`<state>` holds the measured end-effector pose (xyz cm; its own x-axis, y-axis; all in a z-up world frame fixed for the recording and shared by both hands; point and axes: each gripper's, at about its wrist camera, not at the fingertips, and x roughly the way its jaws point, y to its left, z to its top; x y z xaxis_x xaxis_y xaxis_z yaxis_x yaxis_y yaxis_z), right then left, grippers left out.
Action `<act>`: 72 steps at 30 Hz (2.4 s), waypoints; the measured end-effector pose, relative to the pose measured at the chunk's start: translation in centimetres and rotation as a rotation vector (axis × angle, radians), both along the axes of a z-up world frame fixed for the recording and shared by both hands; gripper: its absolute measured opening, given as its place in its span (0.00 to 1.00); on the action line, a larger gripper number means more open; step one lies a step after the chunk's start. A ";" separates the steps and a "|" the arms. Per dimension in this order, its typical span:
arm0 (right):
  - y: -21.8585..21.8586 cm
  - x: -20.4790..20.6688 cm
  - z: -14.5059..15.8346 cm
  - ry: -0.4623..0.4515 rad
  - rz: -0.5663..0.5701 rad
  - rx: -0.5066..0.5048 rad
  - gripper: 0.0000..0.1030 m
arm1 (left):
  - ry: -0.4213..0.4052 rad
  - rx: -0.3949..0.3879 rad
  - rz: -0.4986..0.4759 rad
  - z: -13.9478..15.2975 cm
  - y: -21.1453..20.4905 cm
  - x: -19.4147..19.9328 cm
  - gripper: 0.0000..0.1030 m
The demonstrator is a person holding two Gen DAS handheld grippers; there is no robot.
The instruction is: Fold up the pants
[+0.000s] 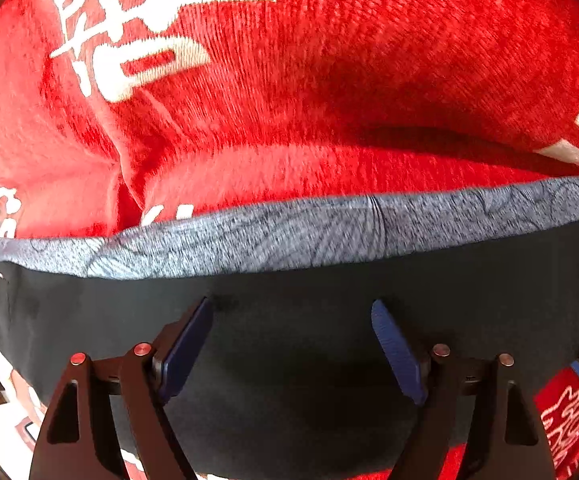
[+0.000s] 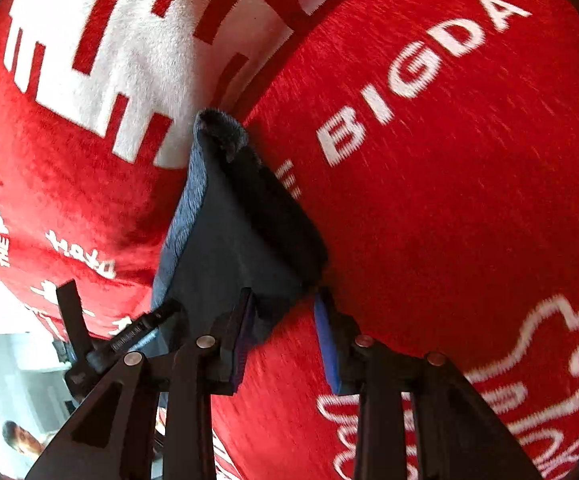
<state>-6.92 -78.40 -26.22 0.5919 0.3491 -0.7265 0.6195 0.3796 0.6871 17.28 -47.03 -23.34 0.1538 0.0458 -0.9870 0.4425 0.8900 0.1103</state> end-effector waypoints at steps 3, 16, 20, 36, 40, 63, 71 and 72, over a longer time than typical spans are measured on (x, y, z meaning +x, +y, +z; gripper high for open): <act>-0.2 0.4 -0.5 -0.033 -0.038 0.012 0.33 | -0.015 0.007 -0.008 -0.5 -0.2 -1.1 0.80; 0.3 1.5 6.6 -0.210 -0.057 0.071 0.13 | -0.013 -0.036 -0.103 2.5 -2.5 -4.0 0.67; 1.1 -0.3 9.1 -0.240 -0.091 0.065 0.13 | -0.006 -0.098 -0.139 4.9 -4.6 -6.9 0.67; 0.2 -5.5 9.2 0.152 -0.137 -0.198 0.38 | -0.068 -0.022 -0.093 6.1 3.2 -2.3 0.81; 5.4 2.8 12.0 0.017 0.239 -0.261 0.38 | -0.094 0.001 -0.142 6.6 7.0 0.2 0.81; 19.4 25.5 3.8 0.183 0.983 -0.509 0.00 | -0.055 0.014 -0.521 0.2 10.7 6.6 0.37; 16.6 24.6 5.6 0.137 0.890 -0.470 0.10 | -0.067 -0.025 -0.399 1.6 11.7 8.3 0.37; 16.7 24.1 6.1 0.130 0.922 -0.501 0.13 | -0.051 -0.049 -0.424 2.3 11.9 7.9 0.49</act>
